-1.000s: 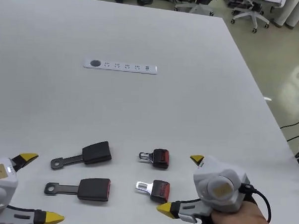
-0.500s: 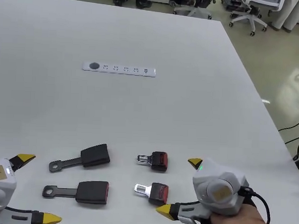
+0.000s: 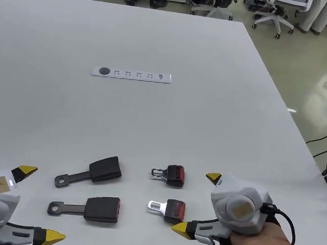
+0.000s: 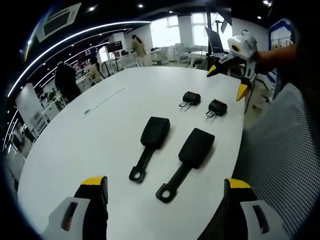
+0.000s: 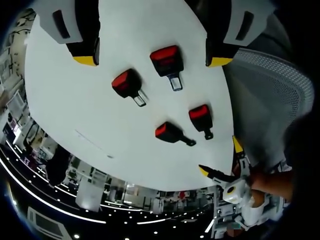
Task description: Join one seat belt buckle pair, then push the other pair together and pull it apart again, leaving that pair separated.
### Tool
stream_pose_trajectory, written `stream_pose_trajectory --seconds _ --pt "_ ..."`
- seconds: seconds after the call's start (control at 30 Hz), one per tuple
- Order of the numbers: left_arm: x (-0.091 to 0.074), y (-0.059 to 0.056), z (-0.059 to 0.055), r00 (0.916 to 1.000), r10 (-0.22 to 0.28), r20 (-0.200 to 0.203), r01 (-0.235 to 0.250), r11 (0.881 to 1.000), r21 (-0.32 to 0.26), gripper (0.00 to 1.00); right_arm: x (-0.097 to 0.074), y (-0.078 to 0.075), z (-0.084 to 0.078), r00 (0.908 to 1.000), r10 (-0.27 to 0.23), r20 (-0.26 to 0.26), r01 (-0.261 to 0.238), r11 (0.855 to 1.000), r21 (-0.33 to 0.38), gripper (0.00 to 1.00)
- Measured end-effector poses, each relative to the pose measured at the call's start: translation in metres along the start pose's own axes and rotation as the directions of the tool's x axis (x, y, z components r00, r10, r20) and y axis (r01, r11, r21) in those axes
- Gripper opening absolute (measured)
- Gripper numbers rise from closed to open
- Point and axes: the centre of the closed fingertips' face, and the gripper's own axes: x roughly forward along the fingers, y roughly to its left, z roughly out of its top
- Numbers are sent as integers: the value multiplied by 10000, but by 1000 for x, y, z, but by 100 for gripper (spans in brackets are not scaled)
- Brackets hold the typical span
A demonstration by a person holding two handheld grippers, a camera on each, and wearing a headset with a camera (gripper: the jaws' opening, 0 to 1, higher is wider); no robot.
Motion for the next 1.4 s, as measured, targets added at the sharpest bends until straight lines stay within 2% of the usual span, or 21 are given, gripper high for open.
stream_pose_trajectory --seconds 0.13,0.17,0.2,0.27,0.57,0.7,0.83,0.97,1.1,1.2,1.3,1.4 --pt "0 -2 3 9999 -49 91 49 10000 -16 94 3 1 -2 10000 30 6 -30 10000 -56 87" --pt "-1 -3 5 9998 -53 177 52 9999 89 92 2 2 1 9999 77 147 -72 9995 -292 86" --pt "0 -2 5 9997 13 232 -16 9999 130 92 2 2 4 9996 79 287 -67 9990 -433 85" --pt "0 0 4 9997 63 237 -64 10000 52 93 2 3 2 9997 81 229 -72 9993 -375 85" --pt "4 -2 -3 10000 -70 22 70 10000 -50 93 4 6 -3 9999 145 34 -144 9994 -328 86" --pt "7 -7 -8 9991 -296 -314 289 9993 -221 88 6 10 -7 9995 309 -89 -309 9995 -73 86" --pt "13 -6 -14 9984 -387 -412 379 9991 -184 88 8 13 -10 9986 460 -251 -464 9988 -156 85" --pt "16 -11 -9 9970 -637 -433 644 9978 146 84 10 16 -14 9966 637 -520 -652 9975 -266 79" --pt "22 -13 -18 9937 -860 -718 877 9959 207 78 14 17 -14 9948 840 -580 -864 9954 -408 73" --pt "25 -14 -10 9932 -949 -670 966 9951 226 76 20 19 -12 9933 987 -603 -1025 9927 -631 69" --pt "30 -17 -7 9910 -1170 -650 1192 9924 296 70 25 19 -10 9922 1072 -639 -1120 9907 -769 67" --pt "37 -31 2 9830 -1766 -509 1795 9820 585 65 31 19 -11 9892 1264 -735 -1318 9885 -737 64"
